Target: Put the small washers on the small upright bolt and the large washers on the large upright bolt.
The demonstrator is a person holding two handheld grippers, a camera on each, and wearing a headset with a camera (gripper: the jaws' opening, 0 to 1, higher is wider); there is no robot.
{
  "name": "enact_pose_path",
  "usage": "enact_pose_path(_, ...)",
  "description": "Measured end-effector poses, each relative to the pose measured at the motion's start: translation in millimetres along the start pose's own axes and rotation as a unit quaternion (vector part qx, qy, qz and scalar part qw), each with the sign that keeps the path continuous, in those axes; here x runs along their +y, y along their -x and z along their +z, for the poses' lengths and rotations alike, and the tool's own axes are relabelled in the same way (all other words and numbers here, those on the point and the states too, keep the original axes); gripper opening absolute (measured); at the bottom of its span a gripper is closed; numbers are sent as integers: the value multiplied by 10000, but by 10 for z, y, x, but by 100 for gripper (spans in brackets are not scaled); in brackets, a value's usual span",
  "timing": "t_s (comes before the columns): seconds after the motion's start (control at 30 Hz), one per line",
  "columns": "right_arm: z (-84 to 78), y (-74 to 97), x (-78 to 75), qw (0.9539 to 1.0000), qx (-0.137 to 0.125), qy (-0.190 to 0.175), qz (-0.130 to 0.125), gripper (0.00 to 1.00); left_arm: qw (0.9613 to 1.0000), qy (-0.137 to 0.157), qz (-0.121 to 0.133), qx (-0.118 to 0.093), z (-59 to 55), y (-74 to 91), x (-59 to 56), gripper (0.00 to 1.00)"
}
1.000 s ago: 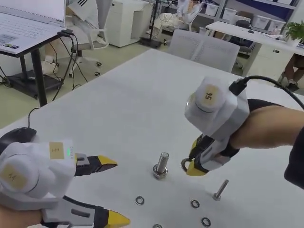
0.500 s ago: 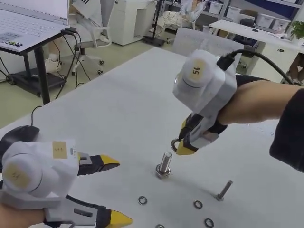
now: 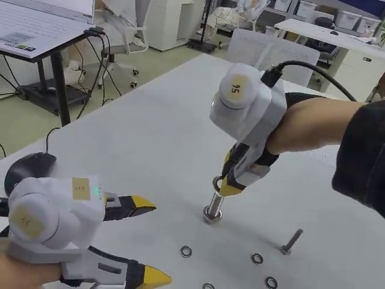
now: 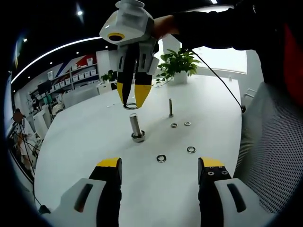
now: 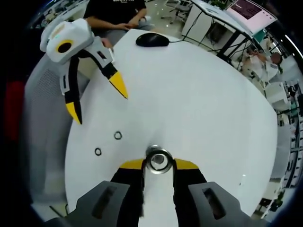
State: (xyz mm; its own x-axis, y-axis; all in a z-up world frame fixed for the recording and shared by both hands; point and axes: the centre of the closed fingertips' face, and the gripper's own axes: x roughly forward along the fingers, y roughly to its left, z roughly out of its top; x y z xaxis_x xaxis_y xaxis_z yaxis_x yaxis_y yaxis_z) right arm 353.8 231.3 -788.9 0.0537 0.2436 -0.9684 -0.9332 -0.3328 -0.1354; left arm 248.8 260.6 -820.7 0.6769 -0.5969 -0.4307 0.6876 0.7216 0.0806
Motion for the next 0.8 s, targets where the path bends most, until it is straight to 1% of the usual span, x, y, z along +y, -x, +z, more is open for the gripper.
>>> enact_pose_path(0.1,-33,-59,-1,10000,68,0,70,23,10000,10,-11,1,-5,-7,-3,65)
enact_pose_path(0.3,-62,-146,-25,9998,108,-39,143,23,10000,37,-24,15,-37,-21,-6,64)
enact_pose_path(0.6,-96,-221,-17,9996,146,-62,246,23,10000,79,-33,22,-72,-42,-17,64)
enact_pose_path(0.67,-104,-265,-21,9995,174,-43,271,23,10000,87,-33,29,-83,-44,-20,64)
enact_pose_path(0.8,-117,-297,7,9993,207,-29,316,23,9999,97,-40,36,-97,-46,-24,64)
